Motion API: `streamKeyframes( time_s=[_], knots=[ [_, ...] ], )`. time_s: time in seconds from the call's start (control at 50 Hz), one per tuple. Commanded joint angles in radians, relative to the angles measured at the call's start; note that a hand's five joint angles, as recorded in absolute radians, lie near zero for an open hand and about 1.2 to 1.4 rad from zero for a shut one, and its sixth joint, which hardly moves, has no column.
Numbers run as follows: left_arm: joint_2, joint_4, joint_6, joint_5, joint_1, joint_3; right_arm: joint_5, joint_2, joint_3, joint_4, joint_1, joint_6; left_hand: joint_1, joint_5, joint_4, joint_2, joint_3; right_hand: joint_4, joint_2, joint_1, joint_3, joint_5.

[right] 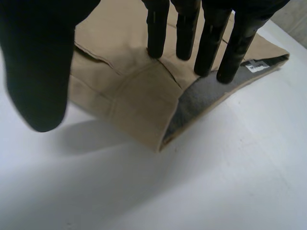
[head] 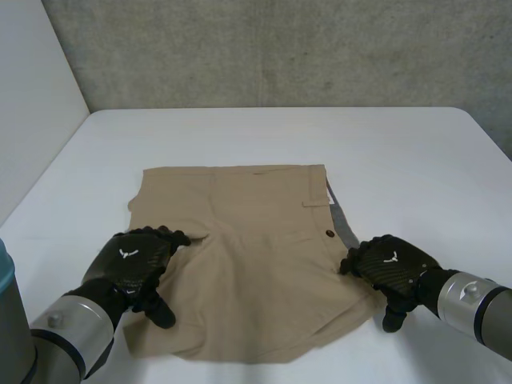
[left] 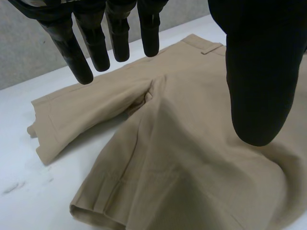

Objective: Fold the shorts.

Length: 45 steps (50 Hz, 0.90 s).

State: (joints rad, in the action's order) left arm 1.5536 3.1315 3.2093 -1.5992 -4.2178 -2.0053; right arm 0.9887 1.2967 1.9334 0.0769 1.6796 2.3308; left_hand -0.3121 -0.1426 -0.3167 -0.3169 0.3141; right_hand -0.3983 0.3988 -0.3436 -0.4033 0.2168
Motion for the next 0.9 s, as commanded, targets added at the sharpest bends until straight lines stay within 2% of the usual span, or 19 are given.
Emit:
streamKeyframes(
  time_s=[0.02,0.12,0.16,0.3,0.38,0.42,0.44,0.52,0.64,0.74,0.8,0.86,0.9],
  knots=[
    [0.017,0.005,0.004,-0.002,-0.002,-0.004,-0.021,-0.028,0.012,-0.083,-0.008,0.001,-0.083,-0.078,-0.079,-0.079,0.081,-0.259,0.258,-0.313,-0.254,0.266],
    [0.049,0.009,0.011,-0.001,-0.004,-0.003,-0.036,-0.050,0.012,-0.120,-0.006,0.001,-0.113,-0.108,-0.108,-0.108,0.111,-0.614,0.613,-0.668,-0.609,0.621],
    [0.075,0.015,0.012,0.001,-0.005,-0.001,-0.038,-0.050,0.012,-0.144,-0.003,0.002,-0.148,-0.143,-0.143,-0.143,0.146,-0.996,0.996,-1.051,-0.991,1.003],
    [0.152,0.087,0.020,-0.002,-0.010,-0.001,-0.033,-0.045,0.013,-0.167,-0.004,0.015,-0.321,-0.316,-0.316,-0.316,0.319,-0.998,0.997,-1.053,-0.993,1.005],
    [0.204,0.137,0.020,-0.022,-0.014,0.010,-0.032,-0.037,0.025,-0.166,-0.003,0.019,-0.538,-0.533,-0.533,-0.533,0.536,-0.998,0.997,-1.053,-0.993,1.005],
    [0.217,0.160,0.023,-0.042,-0.018,0.025,-0.032,-0.037,0.032,-0.166,-0.003,0.025,-0.737,-0.732,-0.733,-0.733,0.735,-0.998,0.997,-1.053,-0.993,1.005],
    [0.220,0.177,0.035,-0.053,-0.021,0.043,-0.030,-0.037,0.032,-0.166,-0.004,0.031,-0.860,-0.855,-0.856,-0.855,0.858,-0.998,0.997,-1.053,-0.993,1.005],
    [0.223,0.234,0.107,-0.058,-0.028,0.092,-0.028,-0.034,0.032,-0.161,0.000,0.053,-1.061,-1.056,-1.056,-1.056,1.059,-0.998,0.997,-1.053,-0.993,1.005],
    [0.334,0.324,0.242,-0.059,-0.045,0.174,-0.027,-0.019,0.022,-0.167,0.041,0.117,-1.084,-1.079,-1.080,-1.079,1.082,-0.998,0.997,-1.053,-0.993,1.005],
    [0.468,0.413,0.365,-0.076,-0.048,0.293,-0.004,-0.019,-0.030,-0.172,0.117,0.246,-1.084,-1.079,-1.080,-1.079,1.082,-0.998,0.997,-1.053,-0.993,1.005],
    [0.522,0.458,0.400,-0.087,-0.048,0.359,0.030,-0.019,-0.073,-0.175,0.164,0.324,-1.084,-1.079,-1.080,-1.079,1.082,-0.998,0.997,-1.053,-0.993,1.005],
    [0.572,0.478,0.408,-0.087,-0.048,0.418,0.096,-0.030,-0.119,-0.197,0.218,0.390,-1.084,-1.079,-1.080,-1.079,1.082,-0.998,0.997,-1.053,-0.993,1.005],
    [0.589,0.479,0.405,-0.082,-0.051,0.447,0.171,-0.042,-0.146,-0.215,0.249,0.424,-1.084,-1.079,-1.080,-1.079,1.082,-0.998,0.997,-1.053,-0.993,1.005]
  ],
)
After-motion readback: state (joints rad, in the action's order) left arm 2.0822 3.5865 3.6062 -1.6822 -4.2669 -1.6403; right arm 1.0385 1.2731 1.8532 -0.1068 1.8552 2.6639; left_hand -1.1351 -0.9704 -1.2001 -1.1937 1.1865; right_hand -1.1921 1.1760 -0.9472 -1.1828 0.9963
